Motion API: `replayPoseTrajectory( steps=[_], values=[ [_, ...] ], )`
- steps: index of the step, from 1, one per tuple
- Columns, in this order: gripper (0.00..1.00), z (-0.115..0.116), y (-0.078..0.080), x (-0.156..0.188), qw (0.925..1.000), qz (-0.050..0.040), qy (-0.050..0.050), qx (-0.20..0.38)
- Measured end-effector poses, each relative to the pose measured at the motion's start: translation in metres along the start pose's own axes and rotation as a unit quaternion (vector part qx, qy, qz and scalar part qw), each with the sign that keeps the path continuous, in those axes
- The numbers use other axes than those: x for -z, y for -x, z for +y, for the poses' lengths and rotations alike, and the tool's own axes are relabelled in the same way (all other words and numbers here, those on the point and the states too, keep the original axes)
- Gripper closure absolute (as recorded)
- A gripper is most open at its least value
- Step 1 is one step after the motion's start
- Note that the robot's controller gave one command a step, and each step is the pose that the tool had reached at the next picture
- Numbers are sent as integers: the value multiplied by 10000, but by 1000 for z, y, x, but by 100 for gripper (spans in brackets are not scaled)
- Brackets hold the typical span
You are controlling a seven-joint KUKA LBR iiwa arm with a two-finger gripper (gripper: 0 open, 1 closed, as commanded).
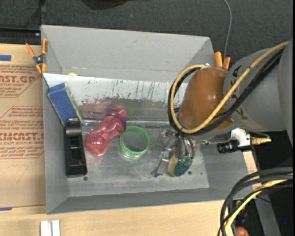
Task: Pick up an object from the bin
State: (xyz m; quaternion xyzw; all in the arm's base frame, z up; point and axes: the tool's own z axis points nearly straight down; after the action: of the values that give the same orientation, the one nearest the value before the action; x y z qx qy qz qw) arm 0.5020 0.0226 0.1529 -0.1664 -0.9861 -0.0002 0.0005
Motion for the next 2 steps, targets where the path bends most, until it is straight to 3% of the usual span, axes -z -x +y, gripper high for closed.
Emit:
replayPoseTrajectory(
  steps=[1,2],
  values=[
    [0,16,5,-3,10000,20,-12,67],
    [0,31,73,-46,9974,8,0,717]
  ],
)
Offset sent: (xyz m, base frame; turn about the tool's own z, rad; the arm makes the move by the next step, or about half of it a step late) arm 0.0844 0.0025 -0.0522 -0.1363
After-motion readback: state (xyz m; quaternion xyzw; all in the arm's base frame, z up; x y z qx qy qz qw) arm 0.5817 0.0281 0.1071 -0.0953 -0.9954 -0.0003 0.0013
